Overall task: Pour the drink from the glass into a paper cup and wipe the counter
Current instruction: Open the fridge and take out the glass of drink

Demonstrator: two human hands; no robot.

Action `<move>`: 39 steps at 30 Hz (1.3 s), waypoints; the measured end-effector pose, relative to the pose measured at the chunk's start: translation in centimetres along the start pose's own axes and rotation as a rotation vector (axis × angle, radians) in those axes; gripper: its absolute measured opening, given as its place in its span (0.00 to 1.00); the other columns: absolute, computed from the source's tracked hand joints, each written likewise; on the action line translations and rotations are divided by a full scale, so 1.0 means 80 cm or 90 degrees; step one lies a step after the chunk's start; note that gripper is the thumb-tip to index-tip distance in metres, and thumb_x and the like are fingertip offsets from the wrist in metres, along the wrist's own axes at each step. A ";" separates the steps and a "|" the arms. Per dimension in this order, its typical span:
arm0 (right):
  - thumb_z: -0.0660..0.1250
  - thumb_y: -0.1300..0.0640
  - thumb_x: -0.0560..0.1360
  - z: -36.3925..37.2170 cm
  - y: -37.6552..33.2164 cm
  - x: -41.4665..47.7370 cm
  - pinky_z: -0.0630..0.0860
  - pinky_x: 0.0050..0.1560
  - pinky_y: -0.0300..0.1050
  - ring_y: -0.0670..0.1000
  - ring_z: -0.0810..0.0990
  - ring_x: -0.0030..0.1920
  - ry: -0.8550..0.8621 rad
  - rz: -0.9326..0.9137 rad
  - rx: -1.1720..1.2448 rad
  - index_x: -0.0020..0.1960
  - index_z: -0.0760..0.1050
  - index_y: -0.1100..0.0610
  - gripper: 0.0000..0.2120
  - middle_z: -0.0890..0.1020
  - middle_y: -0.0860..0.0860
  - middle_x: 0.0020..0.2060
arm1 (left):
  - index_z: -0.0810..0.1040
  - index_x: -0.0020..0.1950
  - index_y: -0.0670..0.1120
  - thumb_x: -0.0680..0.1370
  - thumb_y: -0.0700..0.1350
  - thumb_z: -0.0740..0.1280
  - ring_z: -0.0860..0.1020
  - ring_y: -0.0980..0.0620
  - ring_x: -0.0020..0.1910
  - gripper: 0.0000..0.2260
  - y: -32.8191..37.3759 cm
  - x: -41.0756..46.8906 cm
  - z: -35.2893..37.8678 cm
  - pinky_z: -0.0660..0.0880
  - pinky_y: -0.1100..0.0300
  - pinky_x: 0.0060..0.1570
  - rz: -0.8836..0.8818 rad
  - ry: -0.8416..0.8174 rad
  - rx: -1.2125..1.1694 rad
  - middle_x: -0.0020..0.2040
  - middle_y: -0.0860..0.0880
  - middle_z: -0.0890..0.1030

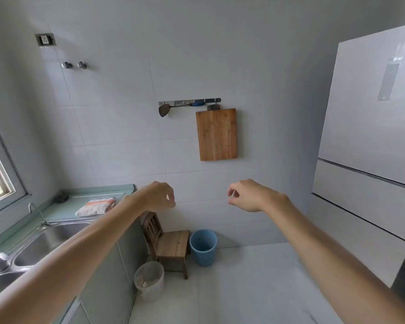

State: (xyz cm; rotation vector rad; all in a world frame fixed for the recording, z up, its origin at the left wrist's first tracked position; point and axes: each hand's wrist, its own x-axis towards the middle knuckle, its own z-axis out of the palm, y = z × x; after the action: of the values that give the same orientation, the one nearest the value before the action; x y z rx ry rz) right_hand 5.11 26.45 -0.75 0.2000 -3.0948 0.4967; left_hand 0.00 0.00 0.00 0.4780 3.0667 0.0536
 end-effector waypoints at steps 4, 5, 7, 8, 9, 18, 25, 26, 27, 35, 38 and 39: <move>0.63 0.50 0.78 0.007 0.012 0.004 0.75 0.54 0.46 0.51 0.78 0.54 -0.040 0.010 -0.018 0.61 0.77 0.52 0.13 0.79 0.50 0.58 | 0.80 0.54 0.50 0.79 0.53 0.63 0.75 0.51 0.49 0.10 0.014 0.010 0.019 0.73 0.58 0.50 0.000 -0.126 0.065 0.56 0.50 0.80; 0.64 0.51 0.78 0.011 0.015 0.008 0.75 0.52 0.45 0.51 0.78 0.53 -0.047 0.005 -0.022 0.60 0.77 0.52 0.12 0.79 0.50 0.57 | 0.78 0.53 0.51 0.80 0.54 0.63 0.75 0.50 0.50 0.09 0.015 0.016 0.024 0.73 0.58 0.50 0.013 -0.142 0.061 0.54 0.51 0.79; 0.63 0.52 0.78 0.017 0.020 0.014 0.75 0.50 0.44 0.51 0.78 0.52 -0.045 -0.006 -0.016 0.59 0.78 0.52 0.12 0.80 0.49 0.56 | 0.77 0.50 0.50 0.80 0.54 0.62 0.75 0.50 0.48 0.09 0.013 0.025 0.030 0.72 0.58 0.49 0.026 -0.149 0.057 0.45 0.54 0.75; 0.63 0.52 0.78 0.018 0.020 0.016 0.75 0.50 0.44 0.51 0.78 0.52 -0.040 -0.011 -0.012 0.59 0.78 0.52 0.12 0.80 0.49 0.55 | 0.76 0.48 0.50 0.81 0.54 0.62 0.74 0.50 0.47 0.10 0.013 0.027 0.028 0.71 0.58 0.49 0.033 -0.142 0.060 0.45 0.54 0.75; 0.63 0.52 0.78 0.021 0.023 0.022 0.75 0.50 0.44 0.51 0.78 0.52 -0.040 -0.010 -0.007 0.59 0.78 0.52 0.12 0.80 0.49 0.56 | 0.76 0.47 0.51 0.81 0.54 0.62 0.73 0.51 0.48 0.09 0.013 0.034 0.030 0.70 0.58 0.49 0.036 -0.136 0.060 0.47 0.53 0.75; 0.65 0.50 0.77 0.027 0.037 0.100 0.76 0.55 0.46 0.51 0.78 0.55 -0.096 0.036 -0.030 0.62 0.76 0.51 0.14 0.78 0.49 0.57 | 0.78 0.63 0.51 0.81 0.55 0.63 0.73 0.52 0.53 0.15 -0.013 0.124 0.038 0.70 0.61 0.52 0.046 -0.144 0.054 0.61 0.51 0.77; 0.67 0.48 0.73 0.010 0.043 0.208 0.78 0.57 0.50 0.51 0.81 0.50 -0.141 0.112 -0.097 0.52 0.80 0.49 0.10 0.82 0.48 0.52 | 0.74 0.70 0.47 0.80 0.54 0.66 0.83 0.46 0.55 0.20 -0.042 0.218 0.019 0.82 0.54 0.54 0.007 -0.272 -0.028 0.61 0.45 0.80; 0.67 0.48 0.72 0.009 0.043 0.223 0.79 0.56 0.50 0.50 0.82 0.49 -0.145 0.124 -0.092 0.51 0.80 0.48 0.09 0.83 0.48 0.50 | 0.73 0.70 0.47 0.80 0.54 0.66 0.83 0.46 0.55 0.21 -0.047 0.232 0.019 0.82 0.53 0.54 0.009 -0.283 -0.030 0.63 0.45 0.80; 0.67 0.47 0.72 0.009 0.042 0.237 0.79 0.56 0.50 0.50 0.83 0.48 -0.153 0.132 -0.085 0.49 0.80 0.48 0.09 0.84 0.47 0.47 | 0.73 0.70 0.47 0.80 0.55 0.66 0.83 0.46 0.55 0.22 -0.051 0.247 0.019 0.82 0.53 0.55 0.015 -0.291 -0.028 0.63 0.45 0.80; 0.67 0.47 0.74 0.018 0.041 0.326 0.78 0.56 0.48 0.50 0.81 0.48 -0.182 0.161 -0.093 0.55 0.80 0.49 0.12 0.79 0.43 0.36 | 0.73 0.71 0.48 0.80 0.56 0.65 0.83 0.51 0.48 0.22 -0.077 0.345 0.029 0.81 0.58 0.50 0.073 -0.262 -0.068 0.55 0.49 0.80; 0.66 0.47 0.74 0.014 0.046 0.352 0.78 0.55 0.47 0.50 0.82 0.49 -0.189 0.165 -0.100 0.56 0.80 0.49 0.12 0.81 0.45 0.38 | 0.73 0.70 0.49 0.80 0.56 0.65 0.80 0.55 0.41 0.20 -0.089 0.370 0.033 0.77 0.63 0.40 0.073 -0.237 -0.080 0.46 0.53 0.77; 0.66 0.47 0.74 0.014 0.049 0.362 0.78 0.55 0.47 0.49 0.82 0.49 -0.191 0.166 -0.097 0.55 0.80 0.49 0.12 0.83 0.46 0.40 | 0.73 0.70 0.48 0.80 0.55 0.65 0.81 0.54 0.43 0.20 -0.092 0.379 0.034 0.79 0.62 0.41 0.070 -0.244 -0.084 0.50 0.52 0.78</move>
State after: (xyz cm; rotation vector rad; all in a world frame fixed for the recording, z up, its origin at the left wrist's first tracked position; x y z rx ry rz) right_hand -24.06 26.18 -2.39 -0.1479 -3.4545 0.2473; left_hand -31.01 2.31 -3.95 0.5717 2.6418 0.1469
